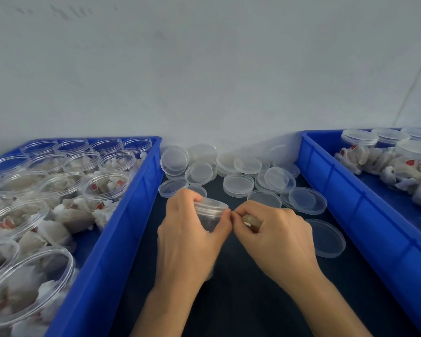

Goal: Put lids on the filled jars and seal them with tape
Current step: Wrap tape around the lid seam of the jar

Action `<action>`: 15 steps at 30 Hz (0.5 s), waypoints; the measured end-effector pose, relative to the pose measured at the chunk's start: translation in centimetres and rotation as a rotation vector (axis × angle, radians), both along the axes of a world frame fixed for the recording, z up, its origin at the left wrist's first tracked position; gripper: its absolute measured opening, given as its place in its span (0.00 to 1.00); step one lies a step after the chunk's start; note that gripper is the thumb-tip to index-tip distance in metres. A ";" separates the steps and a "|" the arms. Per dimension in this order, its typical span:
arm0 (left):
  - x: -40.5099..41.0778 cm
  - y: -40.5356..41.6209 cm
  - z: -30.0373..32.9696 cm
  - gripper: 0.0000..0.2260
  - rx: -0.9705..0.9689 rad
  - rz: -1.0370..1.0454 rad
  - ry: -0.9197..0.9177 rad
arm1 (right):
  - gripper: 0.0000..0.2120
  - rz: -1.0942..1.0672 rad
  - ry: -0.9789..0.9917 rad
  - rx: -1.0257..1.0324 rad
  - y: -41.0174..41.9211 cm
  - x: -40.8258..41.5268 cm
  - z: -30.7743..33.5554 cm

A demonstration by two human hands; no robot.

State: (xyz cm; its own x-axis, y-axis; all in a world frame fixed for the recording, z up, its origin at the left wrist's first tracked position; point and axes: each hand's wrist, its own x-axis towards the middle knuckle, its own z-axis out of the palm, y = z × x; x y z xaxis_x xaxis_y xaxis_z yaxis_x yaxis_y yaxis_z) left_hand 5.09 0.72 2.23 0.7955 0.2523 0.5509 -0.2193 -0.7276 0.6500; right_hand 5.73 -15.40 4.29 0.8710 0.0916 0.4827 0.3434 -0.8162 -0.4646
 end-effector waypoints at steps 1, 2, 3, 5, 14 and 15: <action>0.0 -0.2 0.0 0.24 0.020 0.012 -0.008 | 0.14 -0.021 -0.008 -0.008 0.2 0.0 0.0; 0.0 -0.4 0.1 0.25 0.029 0.028 -0.016 | 0.15 -0.043 -0.023 -0.023 0.4 0.0 -0.1; 0.0 -0.6 0.2 0.25 0.032 0.048 -0.023 | 0.14 -0.065 -0.051 -0.040 0.6 0.2 -0.1; 0.0 -0.9 0.3 0.25 0.032 0.085 -0.028 | 0.12 -0.107 -0.144 -0.066 0.7 0.5 -0.2; -0.9 0.2 1.2 0.22 -0.076 0.129 -0.129 | 0.15 -0.397 -0.195 -0.157 -1.5 3.2 0.4; -0.9 0.6 1.2 0.21 -0.104 0.115 -0.137 | 0.17 -0.385 -0.258 -0.122 -2.1 3.4 0.6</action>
State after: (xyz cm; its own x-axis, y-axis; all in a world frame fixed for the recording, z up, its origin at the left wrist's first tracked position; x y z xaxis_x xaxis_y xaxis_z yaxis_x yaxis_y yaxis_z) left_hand 4.20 1.29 3.48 0.6777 0.3977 0.6185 -0.2306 -0.6837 0.6923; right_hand 9.12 -17.51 4.87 0.7057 -0.1446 0.6936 0.0975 -0.9498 -0.2972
